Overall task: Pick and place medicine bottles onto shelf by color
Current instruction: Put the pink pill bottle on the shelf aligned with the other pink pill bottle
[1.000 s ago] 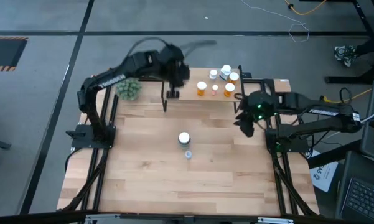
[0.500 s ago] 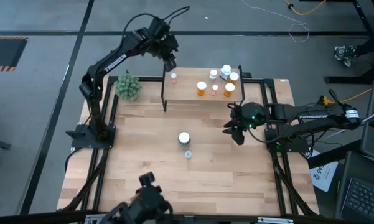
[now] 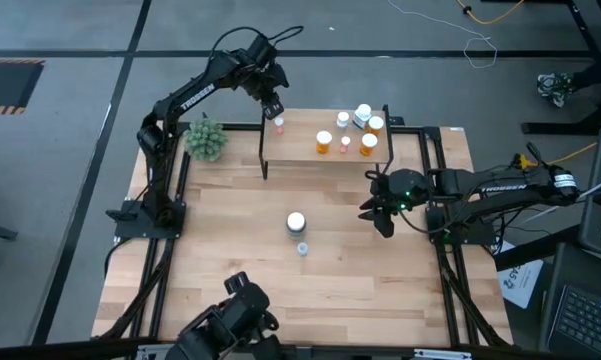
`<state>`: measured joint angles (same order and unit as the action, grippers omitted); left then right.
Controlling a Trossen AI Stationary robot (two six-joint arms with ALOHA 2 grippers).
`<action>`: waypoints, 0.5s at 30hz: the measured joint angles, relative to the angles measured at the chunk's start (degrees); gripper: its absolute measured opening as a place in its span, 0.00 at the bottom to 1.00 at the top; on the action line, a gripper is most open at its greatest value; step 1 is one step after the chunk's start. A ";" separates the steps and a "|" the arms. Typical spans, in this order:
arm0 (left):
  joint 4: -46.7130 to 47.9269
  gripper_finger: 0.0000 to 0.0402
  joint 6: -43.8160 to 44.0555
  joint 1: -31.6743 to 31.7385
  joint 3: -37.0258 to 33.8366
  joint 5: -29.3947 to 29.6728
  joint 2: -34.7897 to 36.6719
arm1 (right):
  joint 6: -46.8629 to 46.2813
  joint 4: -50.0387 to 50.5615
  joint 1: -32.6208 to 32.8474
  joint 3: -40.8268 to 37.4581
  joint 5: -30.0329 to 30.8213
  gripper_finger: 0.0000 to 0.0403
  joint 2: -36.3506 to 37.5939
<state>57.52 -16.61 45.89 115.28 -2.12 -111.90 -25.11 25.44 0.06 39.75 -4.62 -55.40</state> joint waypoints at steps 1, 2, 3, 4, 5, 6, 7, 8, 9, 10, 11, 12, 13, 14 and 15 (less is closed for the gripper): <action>0.08 0.23 0.01 0.02 0.00 -0.08 0.00 | -0.16 0.02 0.20 0.00 0.00 0.38 0.01; 0.36 0.23 0.03 0.05 0.00 -0.14 0.00 | -0.16 0.03 0.48 0.00 0.01 0.38 0.00; 0.82 0.23 0.07 0.12 0.00 -0.26 0.00 | -0.16 0.03 0.71 0.00 0.00 0.38 0.02; 1.64 0.23 0.07 0.12 0.00 -0.41 0.00 | -0.14 0.03 0.96 0.00 0.01 0.38 0.01; 2.69 0.23 0.07 0.12 0.00 -0.43 0.00 | -0.12 0.03 1.17 0.00 0.00 0.38 0.02; 3.86 0.23 0.02 0.14 0.00 -0.41 0.00 | -0.12 0.03 1.36 0.00 0.00 0.38 0.00; 4.86 0.23 -0.06 0.17 0.00 -0.41 0.00 | -0.12 0.04 1.54 0.00 0.00 0.38 0.01; 5.65 0.23 -0.24 0.17 0.00 -0.41 0.00 | -0.10 0.06 1.75 0.00 0.02 0.38 0.00; 6.19 0.23 -0.26 0.17 0.00 -0.46 0.00 | -0.10 0.06 1.88 0.00 0.01 0.38 0.00; 6.53 0.23 -0.25 0.17 0.00 -0.54 0.00 | -0.10 0.06 1.92 0.00 0.00 0.38 0.01; 6.76 0.23 -0.25 0.15 0.00 -0.86 0.00 | -0.08 0.06 1.91 0.00 0.01 0.38 0.00; 6.97 0.23 -0.24 0.12 0.00 -1.24 0.00 | -0.06 0.07 1.91 0.00 0.01 0.38 0.01; 6.99 0.23 -0.20 0.12 0.00 -1.80 0.00 | -0.04 0.08 1.91 0.00 0.02 0.38 0.01; 6.86 0.23 0.00 0.16 0.00 -2.33 0.00 | 0.00 0.08 1.91 0.00 0.02 0.38 0.00; 6.78 0.23 0.04 0.17 0.00 -2.52 0.00 | 0.09 0.08 1.91 0.00 0.02 0.38 0.02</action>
<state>64.30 -16.56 46.06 115.28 -4.64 -111.90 -25.03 25.52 1.98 39.75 -4.60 -55.38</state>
